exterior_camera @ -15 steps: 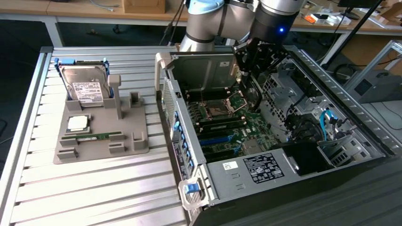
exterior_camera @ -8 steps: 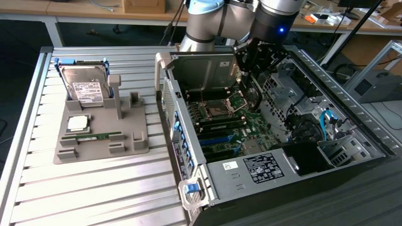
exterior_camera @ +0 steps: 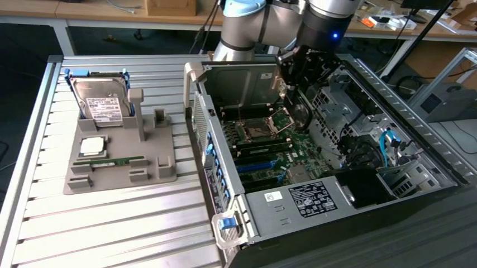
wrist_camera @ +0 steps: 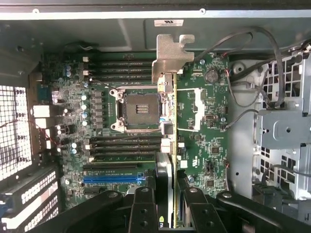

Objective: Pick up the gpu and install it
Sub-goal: 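Insert the gpu into the slot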

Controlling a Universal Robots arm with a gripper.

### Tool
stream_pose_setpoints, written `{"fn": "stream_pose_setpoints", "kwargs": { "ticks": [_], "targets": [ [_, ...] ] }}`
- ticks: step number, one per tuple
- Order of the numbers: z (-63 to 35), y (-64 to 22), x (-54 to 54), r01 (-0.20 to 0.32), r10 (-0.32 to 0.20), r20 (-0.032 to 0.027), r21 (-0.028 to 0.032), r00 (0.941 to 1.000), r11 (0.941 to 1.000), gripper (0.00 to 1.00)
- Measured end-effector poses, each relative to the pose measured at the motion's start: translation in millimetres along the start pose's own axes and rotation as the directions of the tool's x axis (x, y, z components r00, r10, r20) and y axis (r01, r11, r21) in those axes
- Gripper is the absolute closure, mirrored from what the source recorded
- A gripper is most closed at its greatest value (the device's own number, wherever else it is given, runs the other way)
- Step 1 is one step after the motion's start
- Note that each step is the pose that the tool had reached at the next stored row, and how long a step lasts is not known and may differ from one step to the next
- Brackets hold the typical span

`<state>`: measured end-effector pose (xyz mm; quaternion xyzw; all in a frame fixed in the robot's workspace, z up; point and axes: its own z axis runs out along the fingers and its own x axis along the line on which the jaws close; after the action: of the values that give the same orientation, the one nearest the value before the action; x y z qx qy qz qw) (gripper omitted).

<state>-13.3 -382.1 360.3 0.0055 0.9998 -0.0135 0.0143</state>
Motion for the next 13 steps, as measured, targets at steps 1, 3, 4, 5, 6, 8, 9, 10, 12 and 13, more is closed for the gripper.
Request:
{"fn": "stream_pose_setpoints", "kwargs": {
  "ticks": [1, 3, 4, 5, 6, 8, 9, 10, 12, 13],
  "targets": [
    [0.0, 0.0, 0.0, 0.008, -0.008, 0.0002, -0.0002, 1.0000, 1.0000, 0.73],
    [0.0, 0.0, 0.0, 0.022, -0.022, 0.0006, -0.0006, 0.9998, 0.9998, 0.73],
    [0.0, 0.0, 0.0, 0.029, -0.029, 0.0008, -0.0008, 0.9996, 0.9996, 0.73],
    [0.0, 0.0, 0.0, 0.042, -0.042, 0.0012, -0.0012, 0.9991, 0.9991, 0.73],
    [0.0, 0.0, 0.0, 0.049, -0.049, 0.0014, -0.0013, 0.9988, 0.9988, 0.73],
    [0.0, 0.0, 0.0, 0.070, -0.070, 0.0020, -0.0019, 0.9976, 0.9976, 0.73],
    [0.0, 0.0, 0.0, 0.074, -0.074, 0.0020, -0.0020, 0.9973, 0.9973, 0.73],
    [0.0, 0.0, 0.0, 0.079, -0.079, 0.0022, -0.0021, 0.9969, 0.9969, 0.73],
    [0.1, 0.0, 0.0, 0.090, -0.090, 0.0025, -0.0025, 0.9959, 0.9959, 0.73],
    [0.1, 0.0, 0.0, 0.096, -0.096, 0.0027, -0.0026, 0.9954, 0.9954, 0.73]
  ]
}}
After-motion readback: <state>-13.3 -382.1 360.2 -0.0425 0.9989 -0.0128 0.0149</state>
